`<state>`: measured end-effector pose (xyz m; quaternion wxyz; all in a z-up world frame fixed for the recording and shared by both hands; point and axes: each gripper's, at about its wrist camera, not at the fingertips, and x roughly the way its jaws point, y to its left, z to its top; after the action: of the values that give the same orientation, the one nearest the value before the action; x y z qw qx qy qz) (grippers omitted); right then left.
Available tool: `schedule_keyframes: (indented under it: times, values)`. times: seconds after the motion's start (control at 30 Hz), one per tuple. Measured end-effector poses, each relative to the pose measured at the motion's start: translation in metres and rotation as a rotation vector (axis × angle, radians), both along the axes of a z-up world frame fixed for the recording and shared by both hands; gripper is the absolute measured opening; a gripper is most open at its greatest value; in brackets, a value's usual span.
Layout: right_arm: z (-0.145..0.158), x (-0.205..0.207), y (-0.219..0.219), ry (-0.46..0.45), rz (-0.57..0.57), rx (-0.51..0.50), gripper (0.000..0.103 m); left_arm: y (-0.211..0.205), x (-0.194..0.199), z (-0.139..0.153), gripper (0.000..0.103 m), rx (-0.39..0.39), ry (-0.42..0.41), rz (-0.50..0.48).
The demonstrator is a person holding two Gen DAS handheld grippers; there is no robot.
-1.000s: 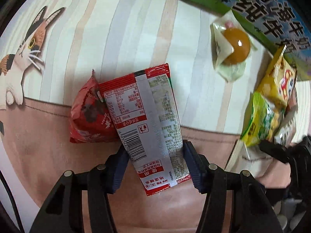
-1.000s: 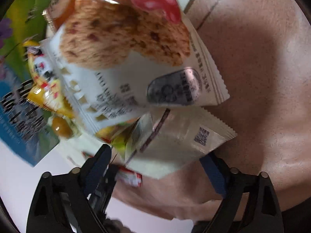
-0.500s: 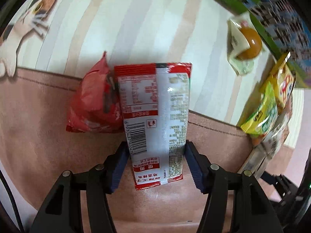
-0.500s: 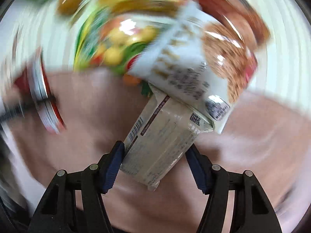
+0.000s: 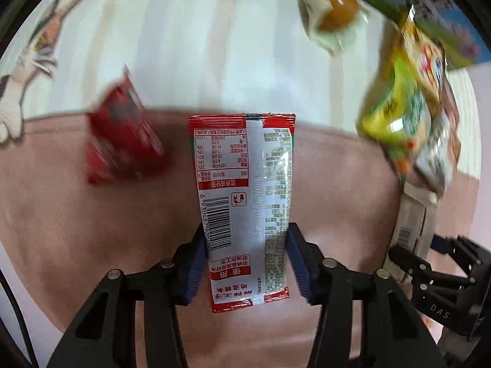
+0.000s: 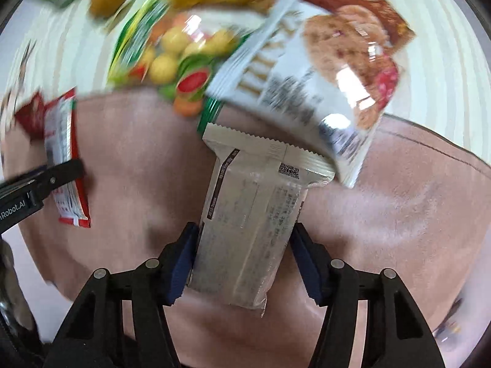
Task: Organize snacks
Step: 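Grasp the red-white sauce packet with left tool while right tool grasps white wafer pack, then carry the sauce packet and wafer pack into the box and open both tools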
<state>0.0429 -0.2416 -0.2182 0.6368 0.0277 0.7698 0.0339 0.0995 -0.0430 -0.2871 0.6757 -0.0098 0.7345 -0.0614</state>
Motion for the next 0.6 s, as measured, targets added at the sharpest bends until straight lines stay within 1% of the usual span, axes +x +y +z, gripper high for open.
schedule_keyframes:
  times: [0.03, 0.07, 0.17, 0.23, 0.27, 0.3, 0.33, 0.37, 0.43, 0.5, 0.57, 0.6]
  values:
    - [0.000, -0.001, -0.002, -0.005, -0.023, 0.013, 0.065, 0.001, -0.001, -0.003, 0.053, -0.005, 0.008, 0.011]
    - [0.000, -0.001, -0.009, -0.010, -0.071, 0.031, 0.066, 0.004, 0.002, -0.007, 0.053, -0.007, 0.014, 0.026]
    - [-0.004, -0.002, -0.028, -0.012, -0.188, 0.062, 0.066, 0.013, 0.011, -0.018, 0.053, -0.029, 0.042, 0.098]
    - [-0.004, -0.001, -0.034, -0.016, -0.234, 0.059, 0.064, 0.024, 0.017, -0.021, 0.052, -0.045, 0.036, 0.151]
    - [-0.003, -0.001, -0.039, -0.018, -0.236, 0.054, 0.062, 0.037, 0.017, -0.020, 0.050, -0.044, 0.031, 0.158]
    - [0.001, -0.001, -0.043, -0.028, -0.223, 0.047, 0.060, 0.038, 0.016, -0.019, 0.047, -0.033, 0.022, 0.148]
    - [0.005, -0.001, -0.048, -0.035, -0.205, 0.048, 0.060, 0.035, 0.014, -0.016, 0.043, -0.011, 0.013, 0.126]
    - [0.008, -0.004, -0.037, -0.037, -0.192, 0.052, 0.059, 0.035, 0.013, -0.013, 0.043, -0.003, 0.006, 0.112]
    - [0.015, -0.011, -0.043, -0.037, -0.175, 0.079, 0.059, 0.034, 0.008, -0.008, 0.042, 0.002, 0.003, 0.089]
    - [0.021, -0.013, -0.031, -0.043, -0.158, 0.110, 0.059, 0.030, 0.007, 0.000, 0.042, 0.000, -0.002, 0.071]
    - [0.027, -0.013, -0.003, -0.058, -0.137, 0.138, 0.059, 0.026, 0.005, 0.014, 0.042, -0.013, -0.011, 0.055]
    - [0.034, -0.013, -0.001, -0.066, -0.130, 0.150, 0.059, 0.024, 0.004, 0.019, 0.042, -0.019, -0.011, 0.048]
